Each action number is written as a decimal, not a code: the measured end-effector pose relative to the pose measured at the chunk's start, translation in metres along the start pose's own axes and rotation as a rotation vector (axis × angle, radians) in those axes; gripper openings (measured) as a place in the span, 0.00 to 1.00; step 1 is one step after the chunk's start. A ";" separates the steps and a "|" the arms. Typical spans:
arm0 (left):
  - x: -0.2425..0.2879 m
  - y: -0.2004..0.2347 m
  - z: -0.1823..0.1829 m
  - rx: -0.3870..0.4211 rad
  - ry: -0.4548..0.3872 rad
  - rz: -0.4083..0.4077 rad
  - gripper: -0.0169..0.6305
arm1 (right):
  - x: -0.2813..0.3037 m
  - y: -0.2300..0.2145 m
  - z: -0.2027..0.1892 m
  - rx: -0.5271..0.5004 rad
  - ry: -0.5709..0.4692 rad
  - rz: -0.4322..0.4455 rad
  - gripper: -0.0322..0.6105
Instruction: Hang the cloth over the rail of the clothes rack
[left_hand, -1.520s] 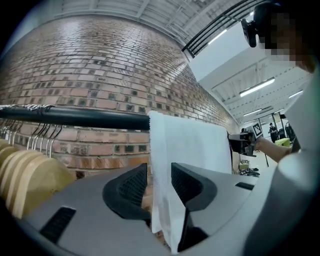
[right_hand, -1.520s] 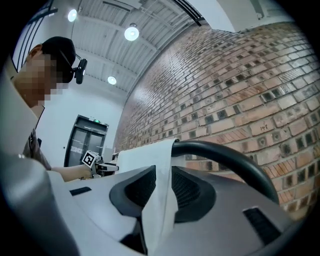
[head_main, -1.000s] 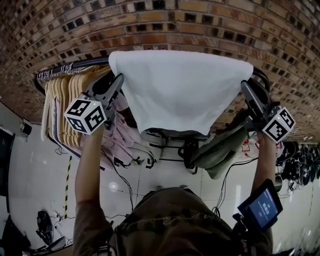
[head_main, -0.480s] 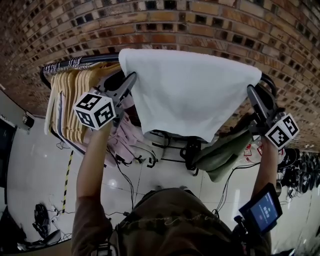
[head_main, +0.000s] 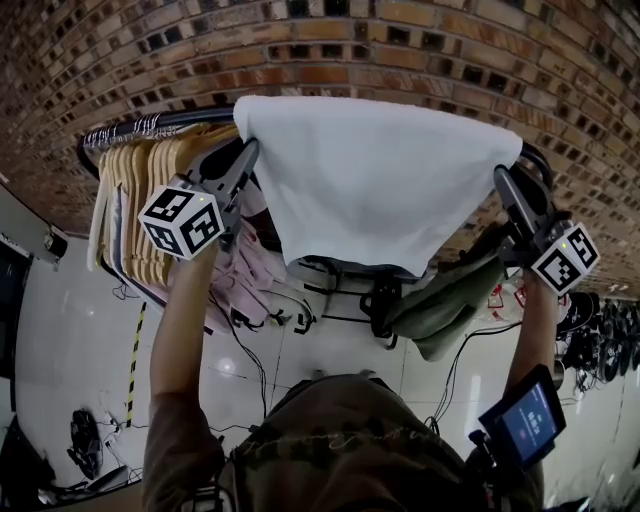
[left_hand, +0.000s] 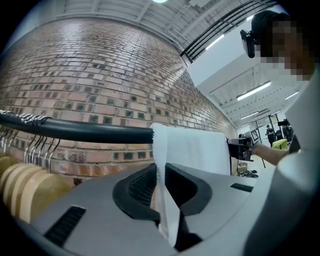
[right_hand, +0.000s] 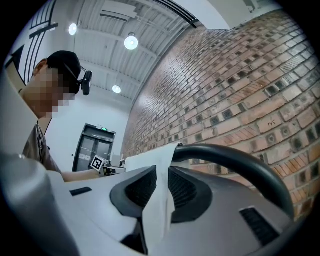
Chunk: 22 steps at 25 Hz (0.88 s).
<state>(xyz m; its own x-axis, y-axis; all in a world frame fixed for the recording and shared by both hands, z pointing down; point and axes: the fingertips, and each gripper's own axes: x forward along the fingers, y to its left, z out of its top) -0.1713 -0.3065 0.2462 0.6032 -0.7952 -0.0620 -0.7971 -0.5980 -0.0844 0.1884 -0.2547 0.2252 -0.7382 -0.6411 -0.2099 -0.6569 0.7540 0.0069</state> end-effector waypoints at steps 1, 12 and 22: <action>0.000 -0.002 0.000 0.001 0.001 -0.006 0.11 | 0.000 0.001 0.000 0.003 0.002 0.004 0.17; -0.012 -0.014 0.010 -0.070 0.015 -0.128 0.06 | 0.002 0.010 0.006 0.041 0.019 0.045 0.08; -0.022 -0.031 0.042 -0.143 -0.030 -0.236 0.05 | 0.002 0.015 0.045 0.089 -0.067 0.097 0.07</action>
<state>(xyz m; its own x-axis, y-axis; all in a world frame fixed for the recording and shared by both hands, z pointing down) -0.1587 -0.2666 0.2088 0.7719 -0.6298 -0.0867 -0.6289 -0.7764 0.0411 0.1841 -0.2386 0.1807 -0.7834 -0.5563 -0.2772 -0.5649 0.8233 -0.0559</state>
